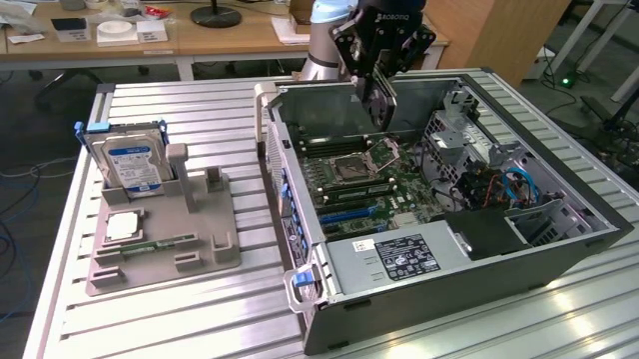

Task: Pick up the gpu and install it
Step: 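Pick up the gpu and move the gpu toward the slot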

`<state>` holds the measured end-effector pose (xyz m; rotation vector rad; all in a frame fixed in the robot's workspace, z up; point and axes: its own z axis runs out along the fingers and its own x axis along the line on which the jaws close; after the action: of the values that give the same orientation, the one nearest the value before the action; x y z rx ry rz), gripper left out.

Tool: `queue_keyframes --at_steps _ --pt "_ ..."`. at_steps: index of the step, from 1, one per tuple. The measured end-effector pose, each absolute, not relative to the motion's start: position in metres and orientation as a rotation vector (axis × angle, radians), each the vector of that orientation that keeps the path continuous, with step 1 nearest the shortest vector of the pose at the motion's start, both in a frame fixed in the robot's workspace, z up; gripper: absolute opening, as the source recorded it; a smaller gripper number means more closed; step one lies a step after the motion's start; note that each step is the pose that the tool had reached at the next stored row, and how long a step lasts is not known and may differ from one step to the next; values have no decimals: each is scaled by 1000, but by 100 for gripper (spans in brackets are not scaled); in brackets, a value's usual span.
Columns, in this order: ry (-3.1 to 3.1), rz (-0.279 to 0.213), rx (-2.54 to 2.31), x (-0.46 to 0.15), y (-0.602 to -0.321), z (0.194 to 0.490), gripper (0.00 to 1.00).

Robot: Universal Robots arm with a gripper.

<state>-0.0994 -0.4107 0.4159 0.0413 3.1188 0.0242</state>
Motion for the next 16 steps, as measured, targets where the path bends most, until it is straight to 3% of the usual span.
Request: queue_keyframes --at_steps 16 --pt "3119 24 39 -73 -411 416 28"
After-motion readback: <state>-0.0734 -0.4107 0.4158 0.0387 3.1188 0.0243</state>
